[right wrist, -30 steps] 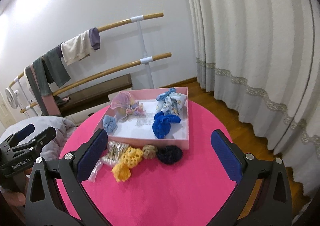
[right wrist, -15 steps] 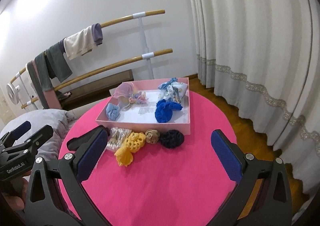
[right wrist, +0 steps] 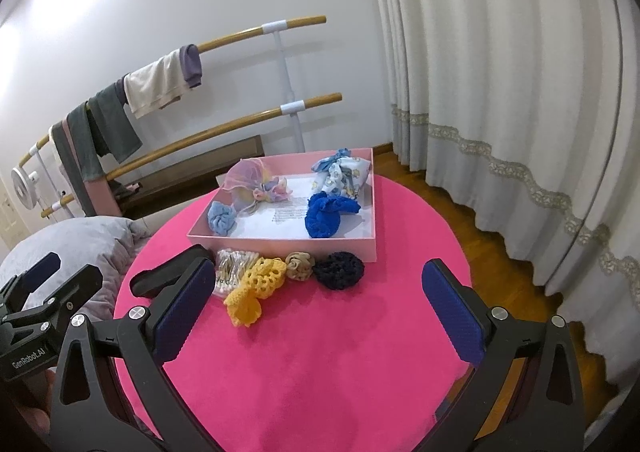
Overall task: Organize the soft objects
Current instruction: 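Withdraw both tools from the box toward the yellow crochet pieces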
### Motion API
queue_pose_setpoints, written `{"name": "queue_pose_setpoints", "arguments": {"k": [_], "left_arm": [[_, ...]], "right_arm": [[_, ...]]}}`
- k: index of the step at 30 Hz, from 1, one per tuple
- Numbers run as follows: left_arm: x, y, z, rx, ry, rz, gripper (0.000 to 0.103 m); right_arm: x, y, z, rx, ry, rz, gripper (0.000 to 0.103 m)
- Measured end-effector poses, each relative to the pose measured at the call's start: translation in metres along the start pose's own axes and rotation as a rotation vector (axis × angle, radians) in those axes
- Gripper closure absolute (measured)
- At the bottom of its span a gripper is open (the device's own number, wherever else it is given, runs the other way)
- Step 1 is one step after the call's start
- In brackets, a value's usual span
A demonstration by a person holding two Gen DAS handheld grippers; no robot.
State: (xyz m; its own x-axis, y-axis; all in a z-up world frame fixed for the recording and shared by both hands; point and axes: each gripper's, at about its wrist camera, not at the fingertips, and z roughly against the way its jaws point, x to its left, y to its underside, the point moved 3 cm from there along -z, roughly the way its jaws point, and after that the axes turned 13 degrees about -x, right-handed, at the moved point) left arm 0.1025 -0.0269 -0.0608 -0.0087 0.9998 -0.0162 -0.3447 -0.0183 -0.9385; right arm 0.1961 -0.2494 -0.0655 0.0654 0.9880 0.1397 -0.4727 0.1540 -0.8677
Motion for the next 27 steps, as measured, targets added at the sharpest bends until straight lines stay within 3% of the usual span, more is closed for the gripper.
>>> {"name": "queue_pose_setpoints", "arguments": {"k": [13,27], "left_arm": [[0.019,0.019,-0.035,0.085,-0.046,-0.006,0.000],[0.010,0.058,-0.101,0.212,-0.013,-0.015,0.000]], "right_arm": [[-0.006,0.022,-0.029,0.072,0.002,-0.014,0.000],[-0.019,0.060,-0.082,0.210,0.035,-0.018,0.000]]}}
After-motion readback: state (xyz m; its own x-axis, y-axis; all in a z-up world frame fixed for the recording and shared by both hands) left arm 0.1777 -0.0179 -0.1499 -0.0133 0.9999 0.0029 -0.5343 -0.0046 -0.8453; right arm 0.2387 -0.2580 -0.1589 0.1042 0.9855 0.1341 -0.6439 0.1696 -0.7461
